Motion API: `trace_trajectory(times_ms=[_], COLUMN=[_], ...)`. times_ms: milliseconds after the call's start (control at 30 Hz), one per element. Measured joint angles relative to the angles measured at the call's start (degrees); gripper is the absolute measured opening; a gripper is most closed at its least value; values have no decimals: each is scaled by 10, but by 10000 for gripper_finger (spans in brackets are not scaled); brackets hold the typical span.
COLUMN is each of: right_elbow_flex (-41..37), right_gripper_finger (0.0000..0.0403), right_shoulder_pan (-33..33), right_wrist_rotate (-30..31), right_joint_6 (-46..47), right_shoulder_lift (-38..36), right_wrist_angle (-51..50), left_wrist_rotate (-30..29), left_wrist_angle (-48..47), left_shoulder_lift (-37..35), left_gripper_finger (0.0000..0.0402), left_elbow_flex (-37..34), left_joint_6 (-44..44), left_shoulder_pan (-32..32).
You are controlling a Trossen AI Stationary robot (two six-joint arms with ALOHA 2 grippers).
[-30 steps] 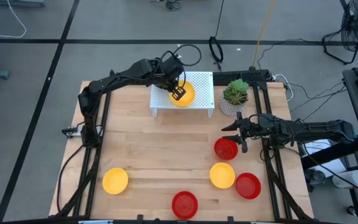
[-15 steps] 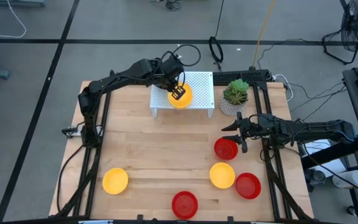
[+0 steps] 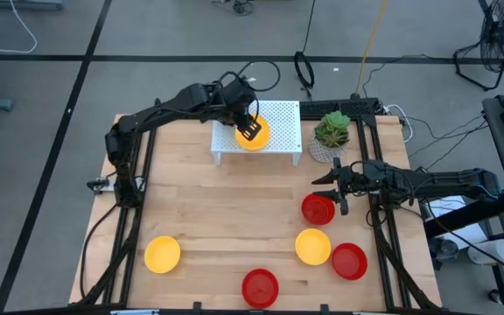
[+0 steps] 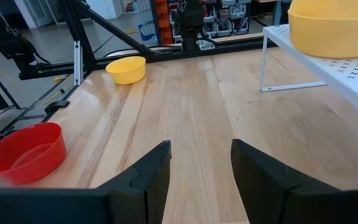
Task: Pick & Place Mini bowls
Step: Stack the yellow bowl on the yellow bowl on the shelf
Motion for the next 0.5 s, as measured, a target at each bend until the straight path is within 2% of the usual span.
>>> trace_trajectory(times_ms=[133,233,433,500], right_elbow_flex=[0,0,0,0], right_gripper_finger=[155,155,155,155], right_shoulder_pan=[0,0,0,0], right_wrist_rotate=[0,0,0,0], right_joint_6=[0,5,6,6], right_shoulder_lift=[0,0,0,0], right_wrist_angle=[0,0,0,0], left_wrist_rotate=[65,117,112,118], left_wrist_angle=[-22,-83,-263,-271], left_shoulder_lift=[-34,-55,-56,-54], left_gripper_finger=[205,208,209,209], left_elbow_flex=[0,0,-2,-20], left_joint_6=[-41,-90,-245,-308], left_shoulder_pan=[-19,-49,-165,-213])
